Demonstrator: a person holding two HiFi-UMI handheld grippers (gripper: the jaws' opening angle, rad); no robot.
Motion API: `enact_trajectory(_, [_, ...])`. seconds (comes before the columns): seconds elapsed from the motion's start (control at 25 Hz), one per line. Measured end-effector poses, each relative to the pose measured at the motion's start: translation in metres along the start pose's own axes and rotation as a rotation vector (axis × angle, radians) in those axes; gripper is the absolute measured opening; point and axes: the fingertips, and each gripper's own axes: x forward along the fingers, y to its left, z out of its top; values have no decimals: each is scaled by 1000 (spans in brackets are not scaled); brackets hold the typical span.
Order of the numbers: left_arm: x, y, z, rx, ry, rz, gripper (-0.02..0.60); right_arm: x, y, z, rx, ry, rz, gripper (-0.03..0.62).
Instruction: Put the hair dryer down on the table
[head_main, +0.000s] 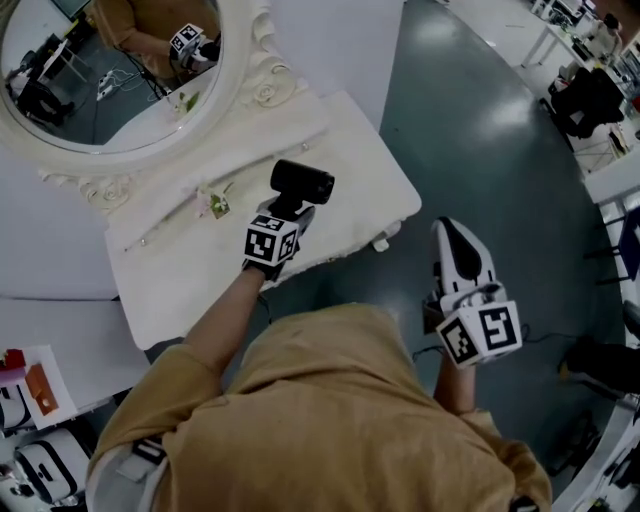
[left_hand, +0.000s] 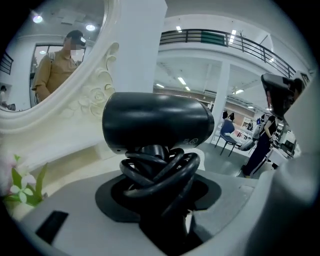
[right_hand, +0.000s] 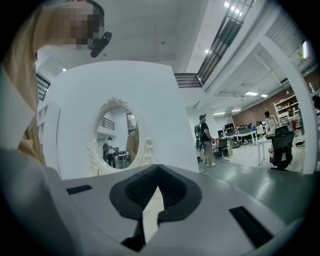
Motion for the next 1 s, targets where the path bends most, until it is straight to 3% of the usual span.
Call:
enact_trajectory(0.48, [54,16,-35,4,170,36,230,2,-1,-7,-14,39,-3,3])
enact_trajectory(0.68, [70,19,-34,-11,193,33,230,4,-4,-9,-8,42,-9,3])
enact_trajectory(0.84, [80,34,-21,46,172,88,230,6,-8,-12,-4,38,-20,3])
enact_trajectory(1.0, [91,35,-23,66,191,86,230,4,-13,-15,3,42,-36,3])
